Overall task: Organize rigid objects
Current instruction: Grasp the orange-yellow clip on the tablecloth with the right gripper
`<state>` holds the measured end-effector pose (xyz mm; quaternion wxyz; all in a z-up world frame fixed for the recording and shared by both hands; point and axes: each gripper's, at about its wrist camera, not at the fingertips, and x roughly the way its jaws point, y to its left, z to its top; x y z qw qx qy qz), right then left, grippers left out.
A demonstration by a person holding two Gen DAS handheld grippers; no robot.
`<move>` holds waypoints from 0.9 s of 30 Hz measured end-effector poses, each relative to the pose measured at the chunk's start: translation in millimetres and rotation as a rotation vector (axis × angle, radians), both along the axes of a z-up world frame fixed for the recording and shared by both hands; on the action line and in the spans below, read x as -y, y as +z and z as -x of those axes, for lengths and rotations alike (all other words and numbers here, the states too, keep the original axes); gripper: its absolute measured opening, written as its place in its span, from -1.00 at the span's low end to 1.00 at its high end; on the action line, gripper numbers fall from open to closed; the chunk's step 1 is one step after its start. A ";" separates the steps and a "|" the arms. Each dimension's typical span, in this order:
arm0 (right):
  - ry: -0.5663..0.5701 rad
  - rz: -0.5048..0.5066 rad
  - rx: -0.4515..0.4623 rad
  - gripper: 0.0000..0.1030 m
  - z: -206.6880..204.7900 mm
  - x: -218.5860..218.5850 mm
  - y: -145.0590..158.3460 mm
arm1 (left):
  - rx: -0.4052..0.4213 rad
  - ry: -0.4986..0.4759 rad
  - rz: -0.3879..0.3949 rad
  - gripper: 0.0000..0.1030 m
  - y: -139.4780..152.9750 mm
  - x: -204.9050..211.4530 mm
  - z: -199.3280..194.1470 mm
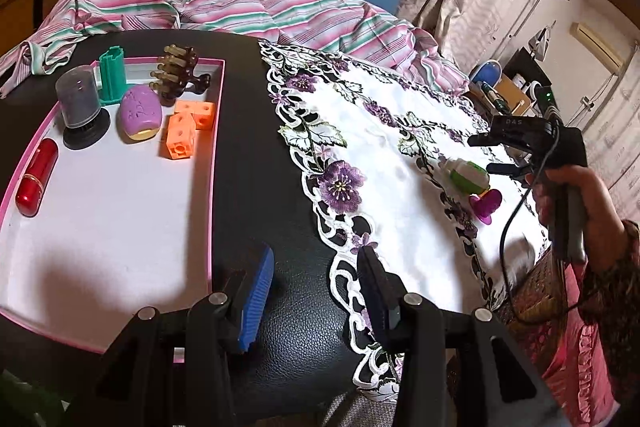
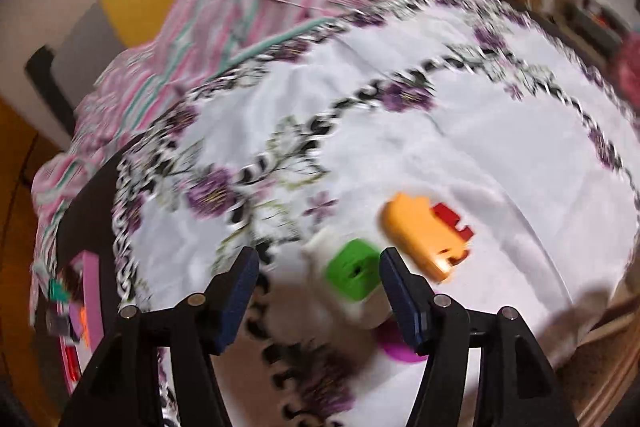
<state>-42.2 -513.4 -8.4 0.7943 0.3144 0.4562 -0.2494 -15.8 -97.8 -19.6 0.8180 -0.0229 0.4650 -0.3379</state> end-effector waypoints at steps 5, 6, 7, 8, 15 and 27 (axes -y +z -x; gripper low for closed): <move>-0.033 -0.024 -0.024 0.24 -4.5 19.8 -9.8 | -0.009 0.007 -0.004 -0.15 -2.1 -1.0 -0.5; -0.034 -0.024 -0.029 0.24 -4.6 20.4 -11.4 | -0.010 0.009 -0.004 -0.15 -2.4 -1.0 -0.4; -0.035 -0.030 -0.037 0.24 -6.0 22.1 -14.4 | -0.012 0.012 -0.006 -0.15 -2.7 -1.1 -0.5; -0.034 -0.038 -0.048 0.24 -7.8 23.5 -17.6 | -0.014 0.013 -0.003 -0.15 -2.9 -1.1 -0.3; 0.038 -0.115 -0.007 0.24 -19.0 7.5 -24.6 | -0.021 0.013 0.000 -0.15 -3.9 1.4 0.6; -0.005 -0.068 0.040 0.21 1.8 24.5 14.5 | -0.031 0.004 -0.006 -0.15 -6.5 9.0 0.7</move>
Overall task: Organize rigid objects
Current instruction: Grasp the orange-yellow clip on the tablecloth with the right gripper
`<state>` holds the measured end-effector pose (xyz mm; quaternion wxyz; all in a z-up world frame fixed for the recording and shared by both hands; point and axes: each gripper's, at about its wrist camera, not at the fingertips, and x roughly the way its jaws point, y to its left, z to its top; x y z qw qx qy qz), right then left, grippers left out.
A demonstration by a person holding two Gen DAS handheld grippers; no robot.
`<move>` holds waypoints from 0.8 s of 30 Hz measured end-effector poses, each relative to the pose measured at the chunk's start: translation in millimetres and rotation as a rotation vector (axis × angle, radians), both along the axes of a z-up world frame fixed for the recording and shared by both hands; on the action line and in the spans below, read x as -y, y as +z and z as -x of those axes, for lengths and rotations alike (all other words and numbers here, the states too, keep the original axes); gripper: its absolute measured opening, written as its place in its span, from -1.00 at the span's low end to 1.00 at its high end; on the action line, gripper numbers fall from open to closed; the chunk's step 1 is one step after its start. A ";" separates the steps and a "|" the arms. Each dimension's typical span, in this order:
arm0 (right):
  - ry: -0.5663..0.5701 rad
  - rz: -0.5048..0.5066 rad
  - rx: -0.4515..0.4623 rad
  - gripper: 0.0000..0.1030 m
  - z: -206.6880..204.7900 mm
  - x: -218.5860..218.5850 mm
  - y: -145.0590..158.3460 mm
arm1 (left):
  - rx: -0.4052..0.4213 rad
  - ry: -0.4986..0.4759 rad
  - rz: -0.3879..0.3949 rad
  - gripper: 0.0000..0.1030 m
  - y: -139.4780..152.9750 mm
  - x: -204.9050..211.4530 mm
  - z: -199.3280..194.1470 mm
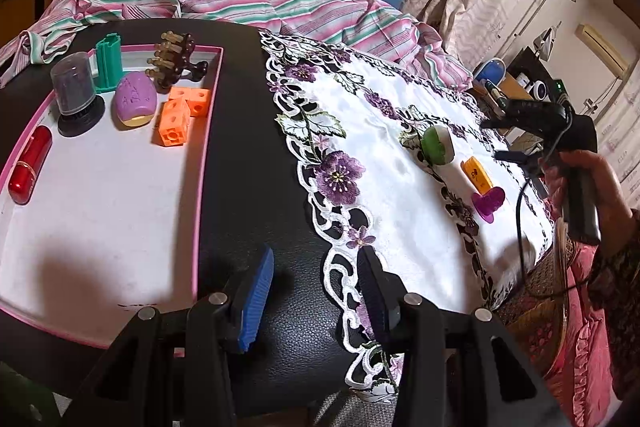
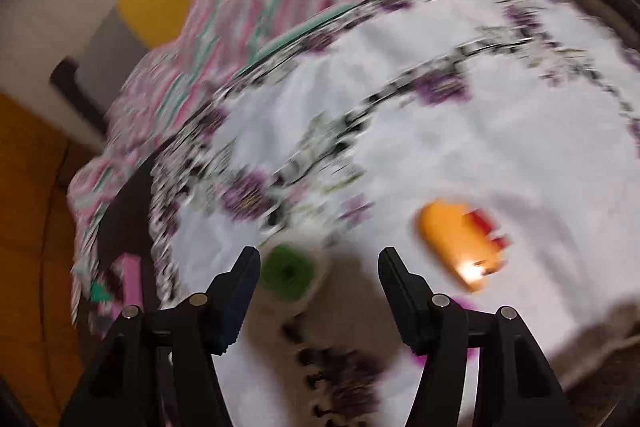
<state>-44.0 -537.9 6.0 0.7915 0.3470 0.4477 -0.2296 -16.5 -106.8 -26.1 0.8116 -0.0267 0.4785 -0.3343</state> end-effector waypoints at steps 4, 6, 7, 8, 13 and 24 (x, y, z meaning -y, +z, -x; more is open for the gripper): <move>-0.125 0.012 -0.099 0.21 18.7 41.0 -11.2 | -0.004 -0.019 -0.002 -0.15 -1.0 8.9 2.2; -0.124 -0.010 -0.121 0.18 18.9 48.7 -22.2 | -0.002 -0.030 -0.008 -0.15 -0.7 13.2 3.7; -0.121 -0.018 -0.130 0.16 17.5 49.5 -27.4 | -0.002 -0.038 -0.011 -0.15 -0.3 16.3 4.7; -0.120 -0.034 -0.136 0.14 15.7 51.4 -33.7 | -0.002 -0.042 -0.012 -0.15 0.1 17.4 5.3; -0.098 -0.087 -0.112 0.06 7.1 45.9 -44.4 | 0.008 -0.050 -0.023 -0.15 2.7 20.6 6.6; 0.041 -0.021 -0.138 -0.03 -21.5 24.1 -45.7 | 0.016 -0.076 -0.041 -0.15 5.9 37.9 6.6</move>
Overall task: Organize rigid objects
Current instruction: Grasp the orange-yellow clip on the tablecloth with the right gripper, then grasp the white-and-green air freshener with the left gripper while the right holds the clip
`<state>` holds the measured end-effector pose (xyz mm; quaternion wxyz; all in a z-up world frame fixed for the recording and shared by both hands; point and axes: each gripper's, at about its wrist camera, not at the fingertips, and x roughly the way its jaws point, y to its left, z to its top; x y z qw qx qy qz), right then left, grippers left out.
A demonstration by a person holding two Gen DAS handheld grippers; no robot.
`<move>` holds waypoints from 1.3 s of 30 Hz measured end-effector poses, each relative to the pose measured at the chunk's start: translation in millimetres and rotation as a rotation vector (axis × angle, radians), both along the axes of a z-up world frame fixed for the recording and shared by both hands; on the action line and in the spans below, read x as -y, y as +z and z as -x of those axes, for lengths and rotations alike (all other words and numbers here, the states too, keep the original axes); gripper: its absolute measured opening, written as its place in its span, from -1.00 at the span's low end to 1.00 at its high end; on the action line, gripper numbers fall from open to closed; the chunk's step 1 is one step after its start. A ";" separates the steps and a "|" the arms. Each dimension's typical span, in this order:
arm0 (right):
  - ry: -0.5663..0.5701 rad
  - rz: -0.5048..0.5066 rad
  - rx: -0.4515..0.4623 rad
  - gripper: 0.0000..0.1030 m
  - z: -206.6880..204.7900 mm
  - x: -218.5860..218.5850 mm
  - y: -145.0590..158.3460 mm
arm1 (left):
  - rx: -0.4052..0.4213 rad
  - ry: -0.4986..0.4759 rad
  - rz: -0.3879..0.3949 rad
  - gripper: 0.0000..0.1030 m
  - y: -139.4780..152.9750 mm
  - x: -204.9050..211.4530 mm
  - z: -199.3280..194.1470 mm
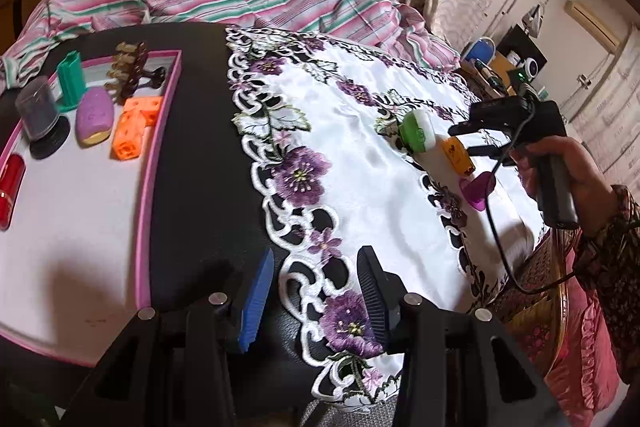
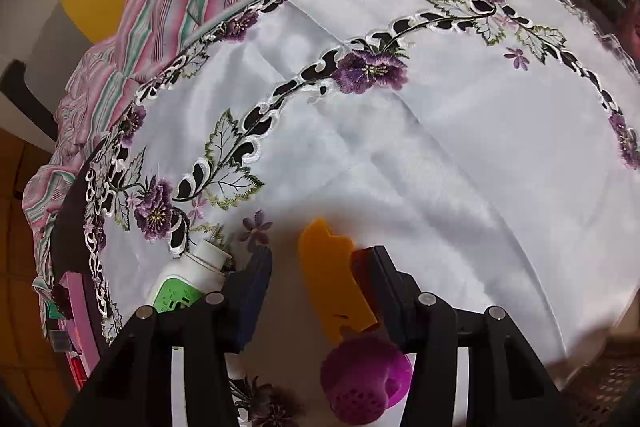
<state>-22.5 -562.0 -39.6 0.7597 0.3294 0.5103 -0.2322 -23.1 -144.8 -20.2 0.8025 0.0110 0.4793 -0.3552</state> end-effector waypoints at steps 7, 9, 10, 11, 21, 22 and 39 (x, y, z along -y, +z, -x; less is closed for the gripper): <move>-0.005 0.026 0.032 -0.48 -6.2 -1.7 -1.9 | 0.011 -0.029 -0.001 -0.15 6.0 18.9 0.2; -0.016 -0.008 0.091 -0.75 -5.0 -1.0 0.2 | 0.014 -0.039 -0.004 -0.15 7.0 24.9 1.2; -0.027 -0.029 0.128 -0.81 -4.2 -0.4 1.4 | 0.017 -0.045 -0.006 -0.15 7.8 28.6 1.6; -0.038 -0.049 0.169 -0.81 -3.9 0.6 2.4 | 0.021 -0.051 -0.009 -0.15 8.4 31.9 1.9; 0.000 -0.043 0.059 -0.24 5.1 0.2 4.9 | 0.003 -0.074 0.012 -0.15 9.4 59.2 -4.3; 0.028 -0.054 0.050 -0.18 3.6 -1.2 3.3 | -0.001 -0.077 0.015 -0.15 9.0 61.6 -4.1; -0.003 -0.141 0.241 -0.41 -4.1 18.9 16.5 | 0.001 -0.056 0.017 -0.15 10.3 62.9 -11.7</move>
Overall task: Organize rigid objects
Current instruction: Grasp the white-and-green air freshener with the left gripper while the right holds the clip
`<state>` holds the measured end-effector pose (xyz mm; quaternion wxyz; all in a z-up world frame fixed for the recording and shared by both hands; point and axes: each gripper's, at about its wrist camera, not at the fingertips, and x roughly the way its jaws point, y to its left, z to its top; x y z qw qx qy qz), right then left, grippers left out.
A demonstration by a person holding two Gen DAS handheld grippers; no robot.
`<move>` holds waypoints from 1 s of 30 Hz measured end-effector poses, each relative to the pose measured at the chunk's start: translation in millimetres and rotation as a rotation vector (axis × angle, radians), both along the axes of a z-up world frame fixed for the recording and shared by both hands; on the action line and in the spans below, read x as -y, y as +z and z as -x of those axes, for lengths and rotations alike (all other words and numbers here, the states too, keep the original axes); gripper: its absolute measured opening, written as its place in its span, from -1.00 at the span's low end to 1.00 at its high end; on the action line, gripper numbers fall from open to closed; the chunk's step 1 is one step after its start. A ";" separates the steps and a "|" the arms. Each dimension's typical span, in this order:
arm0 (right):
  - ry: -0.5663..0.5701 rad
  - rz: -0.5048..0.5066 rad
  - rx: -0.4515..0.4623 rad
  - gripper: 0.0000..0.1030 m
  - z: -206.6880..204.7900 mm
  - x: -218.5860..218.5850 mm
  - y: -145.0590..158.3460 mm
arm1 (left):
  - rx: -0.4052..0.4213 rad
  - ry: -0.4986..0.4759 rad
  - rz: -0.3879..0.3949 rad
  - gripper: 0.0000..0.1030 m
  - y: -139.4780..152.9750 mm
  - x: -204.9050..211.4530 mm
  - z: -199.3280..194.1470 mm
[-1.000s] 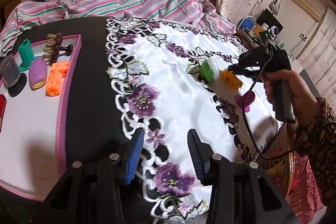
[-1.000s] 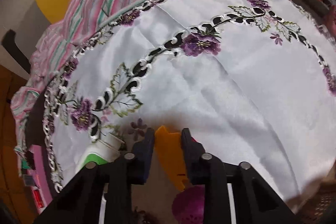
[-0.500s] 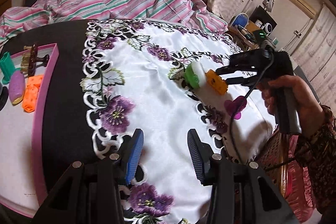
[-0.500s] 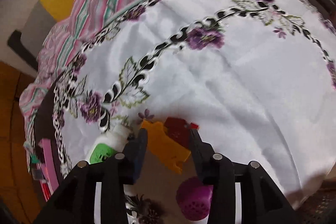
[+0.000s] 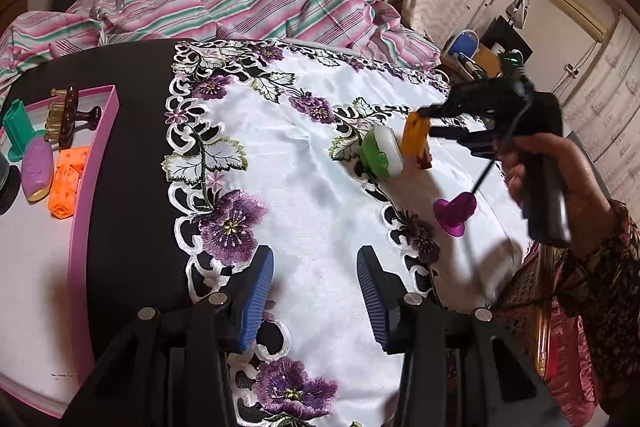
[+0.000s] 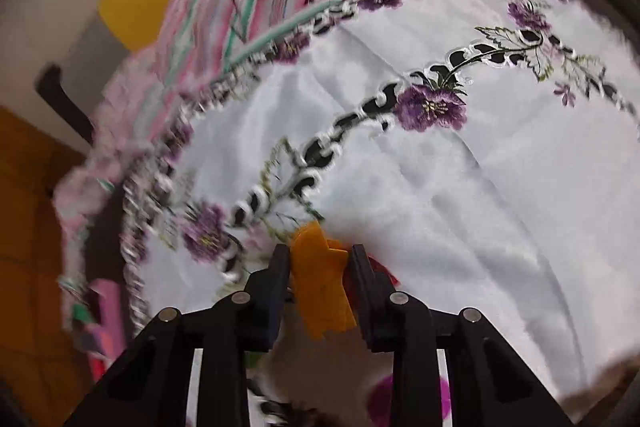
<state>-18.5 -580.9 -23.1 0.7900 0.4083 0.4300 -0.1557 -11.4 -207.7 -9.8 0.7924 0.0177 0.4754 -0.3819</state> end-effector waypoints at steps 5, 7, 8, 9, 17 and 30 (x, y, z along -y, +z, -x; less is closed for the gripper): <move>-0.093 -0.079 0.053 -0.41 10.4 14.2 -3.2 | 0.003 -0.018 -0.003 -0.15 0.4 11.8 -2.0; -0.122 -0.071 0.070 -0.41 12.8 17.3 -5.0 | 0.015 -0.029 -0.012 -0.15 1.1 18.8 -3.5; -0.120 -0.068 0.074 -0.41 11.5 17.8 -7.8 | 0.018 -0.032 -0.016 -0.15 1.2 21.5 -4.5; -0.110 -0.067 0.063 -0.41 8.2 19.5 -9.9 | 0.020 -0.036 -0.021 -0.15 1.3 26.5 -6.4; 0.079 0.110 -0.051 -0.43 -39.7 -18.5 -30.1 | 0.063 -0.073 -0.059 -0.15 2.3 60.4 -14.8; 0.044 0.110 -0.034 -0.45 -23.0 -11.6 -28.6 | 0.132 -0.178 -0.084 -0.08 -0.4 121.3 -20.6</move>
